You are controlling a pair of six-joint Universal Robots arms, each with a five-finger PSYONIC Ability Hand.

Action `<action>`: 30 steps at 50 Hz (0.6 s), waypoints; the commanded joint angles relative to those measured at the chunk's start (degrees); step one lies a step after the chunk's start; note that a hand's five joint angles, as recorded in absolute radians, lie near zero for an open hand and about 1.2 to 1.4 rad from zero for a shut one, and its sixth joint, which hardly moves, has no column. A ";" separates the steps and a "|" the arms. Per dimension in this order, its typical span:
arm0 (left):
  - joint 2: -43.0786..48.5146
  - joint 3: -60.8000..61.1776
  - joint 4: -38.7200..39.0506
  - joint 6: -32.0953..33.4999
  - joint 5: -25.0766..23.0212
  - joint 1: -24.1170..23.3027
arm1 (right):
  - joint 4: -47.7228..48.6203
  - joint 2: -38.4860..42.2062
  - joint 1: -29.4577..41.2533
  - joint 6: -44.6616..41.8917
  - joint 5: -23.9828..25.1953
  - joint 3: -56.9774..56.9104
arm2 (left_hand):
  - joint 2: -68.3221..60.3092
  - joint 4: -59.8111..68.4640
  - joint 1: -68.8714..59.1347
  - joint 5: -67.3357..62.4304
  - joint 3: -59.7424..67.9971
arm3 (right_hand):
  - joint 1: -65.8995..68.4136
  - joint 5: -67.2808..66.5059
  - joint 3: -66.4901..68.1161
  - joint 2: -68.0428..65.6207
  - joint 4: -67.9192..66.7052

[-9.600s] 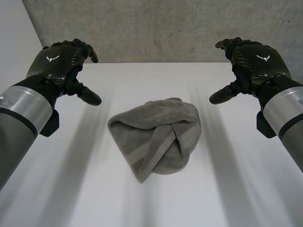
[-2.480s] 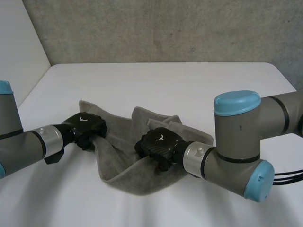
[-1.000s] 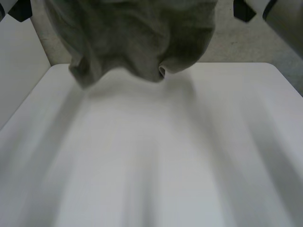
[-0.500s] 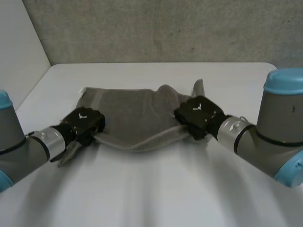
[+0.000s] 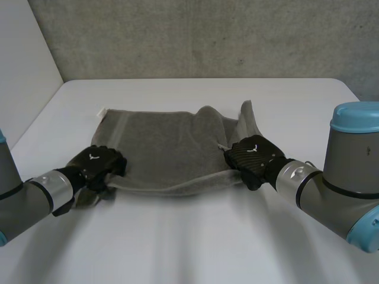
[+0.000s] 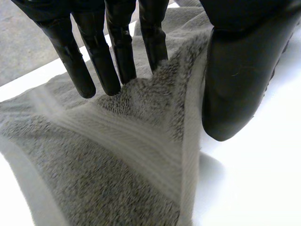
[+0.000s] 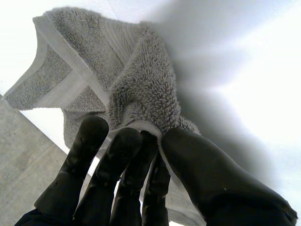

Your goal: Fold the towel.

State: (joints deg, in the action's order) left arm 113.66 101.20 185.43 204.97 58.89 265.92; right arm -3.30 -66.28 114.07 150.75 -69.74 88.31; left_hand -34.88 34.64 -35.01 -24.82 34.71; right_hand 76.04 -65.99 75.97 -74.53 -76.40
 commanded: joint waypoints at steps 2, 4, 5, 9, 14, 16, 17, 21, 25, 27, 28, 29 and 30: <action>-1.07 0.93 -0.07 -0.28 0.43 2.06 | 0.76 -1.57 -0.17 -0.02 -1.89 2.31 | -23.53 23.77 -23.40 -23.59 23.69 | 3.96 -4.01 4.03 -5.47 -3.60; -1.33 1.54 -0.07 -0.19 0.17 2.06 | 0.67 -1.75 0.01 -0.37 -1.72 2.48 | -30.44 30.68 -30.31 -30.50 30.61 | 3.96 -4.01 4.03 -5.47 -3.60; -1.33 1.55 -0.07 -0.19 0.17 2.06 | 0.67 -1.75 0.01 -0.37 -1.72 2.49 | -30.51 30.75 -30.38 -30.57 30.67 | 3.96 -4.01 4.03 -5.47 -3.60; -2.04 2.69 -0.07 -0.10 -0.27 1.19 | 1.19 -1.75 0.62 -0.72 -1.28 1.61 | -45.10 45.35 -44.97 -45.17 45.27 | -34.49 34.44 -34.42 32.98 34.85; -3.09 2.78 -0.16 -0.36 -0.18 0.40 | 3.04 0.18 0.89 -4.31 -0.49 -0.76 | -45.12 45.36 -44.99 -45.18 45.29 | -49.28 49.23 -49.21 47.78 49.65; -3.53 2.78 -0.16 -0.36 -0.18 0.22 | 3.30 1.15 1.15 -6.61 -0.22 -2.00 | -45.12 45.36 -44.99 -45.18 45.29 | -49.97 49.92 -49.90 48.47 50.34; -3.97 2.87 -0.16 -0.36 -0.09 0.22 | 3.22 2.11 1.32 -9.13 -0.22 -3.30 | -45.12 45.36 -44.99 -45.18 45.29 | -49.97 49.92 -49.90 48.47 50.34; -5.64 2.96 -0.95 -0.45 -0.18 0.39 | 2.69 5.10 1.50 -16.61 0.74 -7.87 | -45.12 45.36 -44.99 -45.18 45.29 | -50.14 50.09 -50.07 48.64 50.51; -6.34 3.39 -1.30 -0.54 -0.27 0.74 | 2.08 7.38 1.42 -21.00 2.58 -10.77 | -45.12 45.36 -44.99 -45.18 45.29 | -51.14 51.10 -51.08 49.64 51.51; -6.78 3.66 -1.30 -0.45 -0.27 0.83 | 0.84 8.27 1.50 -23.31 3.73 -12.28 | -45.12 45.36 -44.99 -45.18 45.29 | -51.49 51.44 -51.42 49.98 51.85; -7.22 3.75 -1.30 -0.54 -0.27 0.92 | -0.72 9.14 1.42 -25.83 4.86 -13.76 | -45.12 45.36 -44.99 -45.18 45.29 | -51.49 51.44 -51.42 49.98 51.85; -7.48 4.09 -1.30 -0.54 -0.44 0.92 | -2.65 9.93 1.41 -28.21 5.83 -15.25 | -45.12 45.36 -44.99 -45.18 45.29 | -51.49 51.44 -51.42 49.98 51.85; -7.49 4.10 -1.30 -0.54 -0.45 0.92 | -2.67 9.94 1.41 -28.23 5.84 -15.27 | -45.12 45.36 -44.99 -45.18 45.29 | -51.49 51.44 -51.42 49.98 51.85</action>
State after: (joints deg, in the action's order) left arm 107.29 104.58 184.29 204.48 58.66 266.53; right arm -1.78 -59.09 115.57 129.70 -67.11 77.54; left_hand -74.64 77.47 -69.99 -64.87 75.89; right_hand 27.69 -15.44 27.07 -27.03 -26.91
